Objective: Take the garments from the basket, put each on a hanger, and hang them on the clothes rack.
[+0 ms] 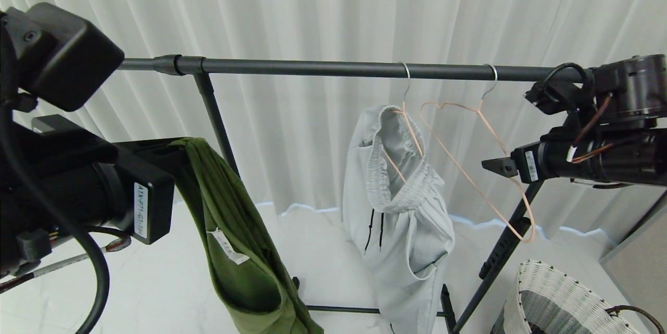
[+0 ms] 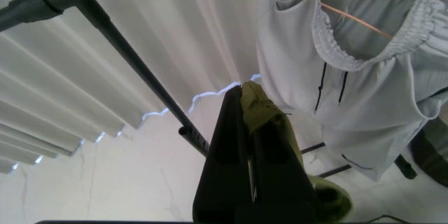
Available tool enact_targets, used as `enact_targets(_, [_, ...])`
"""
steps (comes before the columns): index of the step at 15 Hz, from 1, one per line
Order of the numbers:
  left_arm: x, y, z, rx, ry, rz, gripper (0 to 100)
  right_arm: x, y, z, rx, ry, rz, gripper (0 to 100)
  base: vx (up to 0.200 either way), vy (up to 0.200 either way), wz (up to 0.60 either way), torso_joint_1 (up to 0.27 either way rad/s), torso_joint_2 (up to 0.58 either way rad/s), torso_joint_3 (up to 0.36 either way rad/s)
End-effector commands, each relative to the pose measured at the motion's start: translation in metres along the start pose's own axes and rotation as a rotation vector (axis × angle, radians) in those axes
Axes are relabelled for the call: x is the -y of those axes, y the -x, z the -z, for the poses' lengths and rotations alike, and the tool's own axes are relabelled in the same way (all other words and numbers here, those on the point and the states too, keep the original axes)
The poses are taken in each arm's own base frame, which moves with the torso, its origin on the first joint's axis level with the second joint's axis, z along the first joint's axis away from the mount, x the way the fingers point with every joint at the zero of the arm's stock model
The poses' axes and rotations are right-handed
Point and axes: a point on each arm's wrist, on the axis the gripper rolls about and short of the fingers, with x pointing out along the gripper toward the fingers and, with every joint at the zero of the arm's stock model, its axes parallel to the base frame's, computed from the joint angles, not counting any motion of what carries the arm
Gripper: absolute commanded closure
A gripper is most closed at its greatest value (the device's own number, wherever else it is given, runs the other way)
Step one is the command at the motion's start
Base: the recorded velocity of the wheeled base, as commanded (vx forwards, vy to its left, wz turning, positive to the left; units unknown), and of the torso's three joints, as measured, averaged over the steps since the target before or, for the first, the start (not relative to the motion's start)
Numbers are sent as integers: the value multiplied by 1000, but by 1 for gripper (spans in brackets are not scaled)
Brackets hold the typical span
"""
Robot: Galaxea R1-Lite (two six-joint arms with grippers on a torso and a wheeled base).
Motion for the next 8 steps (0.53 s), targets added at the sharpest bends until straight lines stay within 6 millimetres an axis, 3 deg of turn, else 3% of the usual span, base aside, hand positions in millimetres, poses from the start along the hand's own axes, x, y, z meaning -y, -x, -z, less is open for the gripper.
enact_targets(1, [1,1,2,-4,-4,7,100,0,-33,4,-56,-2,6,0,0,0,0,0,0,0])
enact_targets(4, [3,-1,2,-8,-6,9,100,-2,-47,5,-74,-49,5,0,0,0,0,0,0,0])
enact_targets(7, [3,-1,3,-10,-7,9,100,-2,-48,6,-79,-59,5,0,0,0,0,0,0,0])
enact_targets(8, [3,-1,3,-10,-7,9,100,-2,-47,6,-78,-61,5,100,0,0,0,0,0,0])
